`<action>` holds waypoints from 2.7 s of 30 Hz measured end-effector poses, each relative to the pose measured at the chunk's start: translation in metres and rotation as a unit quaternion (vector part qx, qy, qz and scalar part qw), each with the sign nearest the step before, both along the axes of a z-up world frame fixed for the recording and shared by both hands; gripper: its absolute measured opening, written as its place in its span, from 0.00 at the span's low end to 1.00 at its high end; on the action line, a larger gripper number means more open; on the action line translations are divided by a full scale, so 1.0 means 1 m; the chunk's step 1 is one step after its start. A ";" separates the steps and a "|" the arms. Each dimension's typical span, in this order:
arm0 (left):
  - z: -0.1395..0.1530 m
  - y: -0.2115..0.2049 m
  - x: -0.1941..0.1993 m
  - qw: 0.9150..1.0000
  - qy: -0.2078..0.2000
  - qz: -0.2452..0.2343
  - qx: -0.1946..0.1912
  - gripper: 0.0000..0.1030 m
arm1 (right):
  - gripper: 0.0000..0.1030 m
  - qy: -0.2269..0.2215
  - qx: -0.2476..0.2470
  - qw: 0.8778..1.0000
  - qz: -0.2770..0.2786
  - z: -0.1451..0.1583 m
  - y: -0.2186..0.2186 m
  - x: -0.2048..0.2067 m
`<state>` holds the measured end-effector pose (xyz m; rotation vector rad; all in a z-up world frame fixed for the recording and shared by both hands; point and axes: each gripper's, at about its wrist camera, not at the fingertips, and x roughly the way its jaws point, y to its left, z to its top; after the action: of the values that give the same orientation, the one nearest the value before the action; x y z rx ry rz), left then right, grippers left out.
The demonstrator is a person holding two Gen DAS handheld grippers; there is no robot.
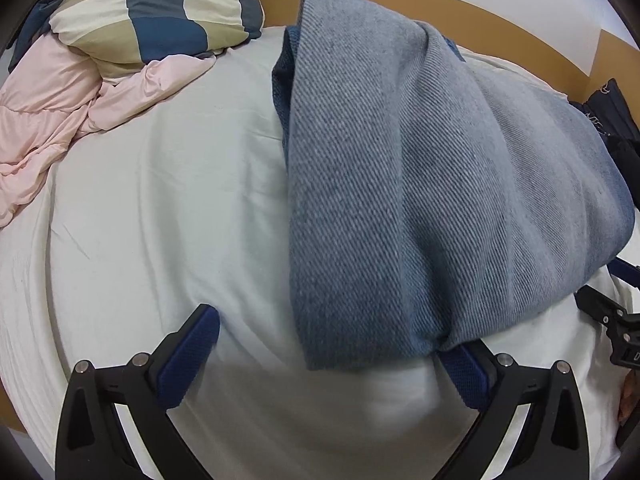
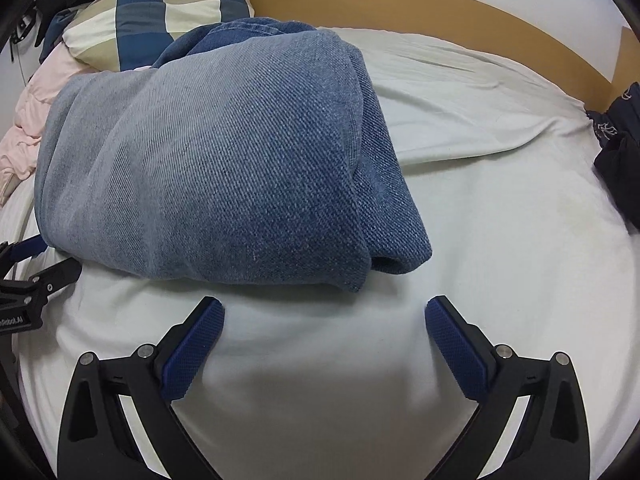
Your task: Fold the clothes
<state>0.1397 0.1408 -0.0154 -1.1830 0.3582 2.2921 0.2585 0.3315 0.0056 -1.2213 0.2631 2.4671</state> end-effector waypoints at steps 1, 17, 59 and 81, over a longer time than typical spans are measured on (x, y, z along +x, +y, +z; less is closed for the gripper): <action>0.000 -0.001 0.000 1.000 0.000 0.000 0.001 1.00 | 1.00 0.000 0.000 1.000 0.000 0.000 0.000 0.000; 0.003 0.002 0.005 1.000 0.000 0.001 0.001 1.00 | 1.00 0.016 -0.019 1.000 0.000 -0.004 0.007 0.002; -0.001 -0.001 0.005 1.000 0.001 0.001 0.002 1.00 | 1.00 0.002 -0.001 1.000 -0.002 -0.013 0.022 0.000; -0.001 0.000 0.005 1.000 0.000 0.002 0.002 1.00 | 1.00 0.005 -0.004 1.000 -0.003 -0.015 0.040 0.011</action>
<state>0.1449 0.1403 -0.0159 -1.1816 0.3525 2.2950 0.2700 0.3711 -0.0095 -1.2107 0.2789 2.4704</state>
